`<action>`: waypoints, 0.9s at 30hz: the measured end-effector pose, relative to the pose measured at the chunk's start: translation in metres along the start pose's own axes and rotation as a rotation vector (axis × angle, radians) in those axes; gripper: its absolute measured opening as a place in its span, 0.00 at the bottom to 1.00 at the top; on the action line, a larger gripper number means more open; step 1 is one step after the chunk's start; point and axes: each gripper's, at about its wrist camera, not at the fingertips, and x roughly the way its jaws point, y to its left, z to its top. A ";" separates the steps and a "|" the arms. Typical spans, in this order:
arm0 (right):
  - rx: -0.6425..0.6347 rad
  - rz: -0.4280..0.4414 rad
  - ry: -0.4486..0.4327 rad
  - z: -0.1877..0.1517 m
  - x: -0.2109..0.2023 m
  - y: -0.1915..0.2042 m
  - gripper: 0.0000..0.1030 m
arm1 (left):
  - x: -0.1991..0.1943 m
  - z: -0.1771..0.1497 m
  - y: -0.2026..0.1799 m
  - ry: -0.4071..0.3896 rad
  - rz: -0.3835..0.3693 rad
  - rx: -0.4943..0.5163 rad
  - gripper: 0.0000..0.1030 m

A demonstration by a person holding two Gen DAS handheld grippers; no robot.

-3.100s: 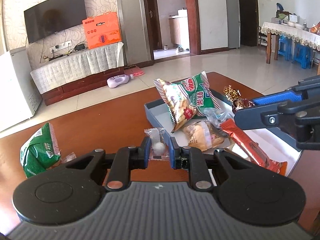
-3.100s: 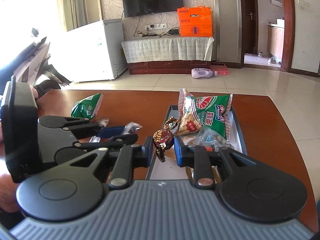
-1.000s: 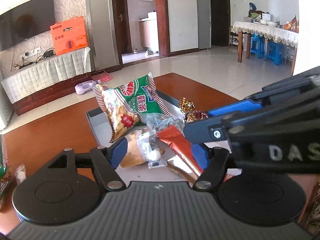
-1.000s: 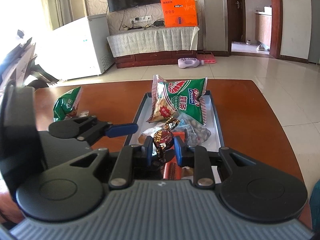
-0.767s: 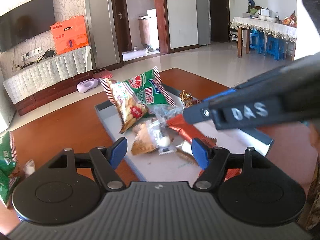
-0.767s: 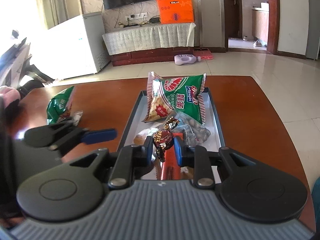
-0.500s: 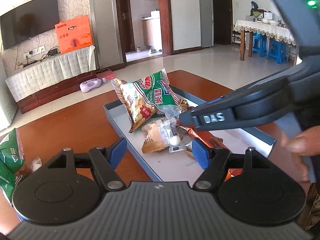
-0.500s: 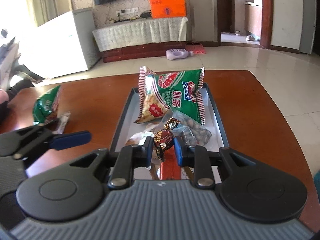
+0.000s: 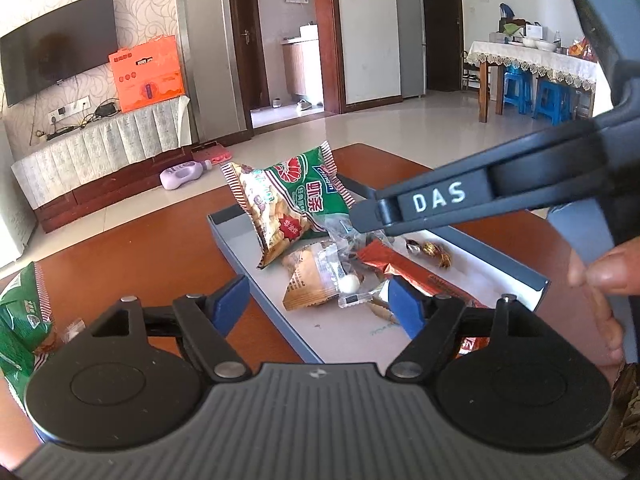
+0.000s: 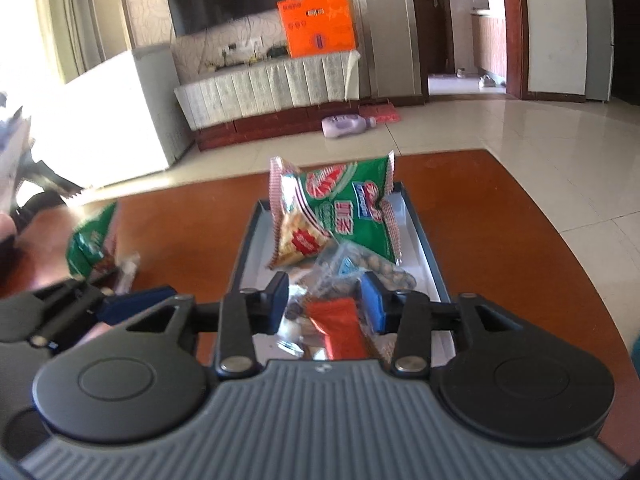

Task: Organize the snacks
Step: 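Move the left gripper to the green chip bag while the right approaches another clear candy packet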

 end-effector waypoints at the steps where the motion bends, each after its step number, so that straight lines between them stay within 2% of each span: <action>1: -0.002 -0.002 0.005 0.000 0.000 0.001 0.51 | -0.001 0.000 0.000 -0.001 0.003 0.000 0.78; 7: 0.030 0.007 -0.037 0.001 -0.012 0.003 0.51 | -0.005 0.000 0.007 -0.006 0.021 -0.016 0.79; 16: 0.041 0.046 -0.038 0.003 -0.007 0.027 0.51 | -0.022 -0.001 0.031 -0.022 0.068 -0.034 0.79; 21: 0.036 0.073 -0.057 0.006 -0.002 0.049 0.56 | -0.042 -0.006 0.071 -0.033 0.137 -0.054 0.79; 27: -0.021 0.139 -0.025 0.004 0.017 0.087 0.56 | -0.074 -0.019 0.150 -0.045 0.289 -0.109 0.80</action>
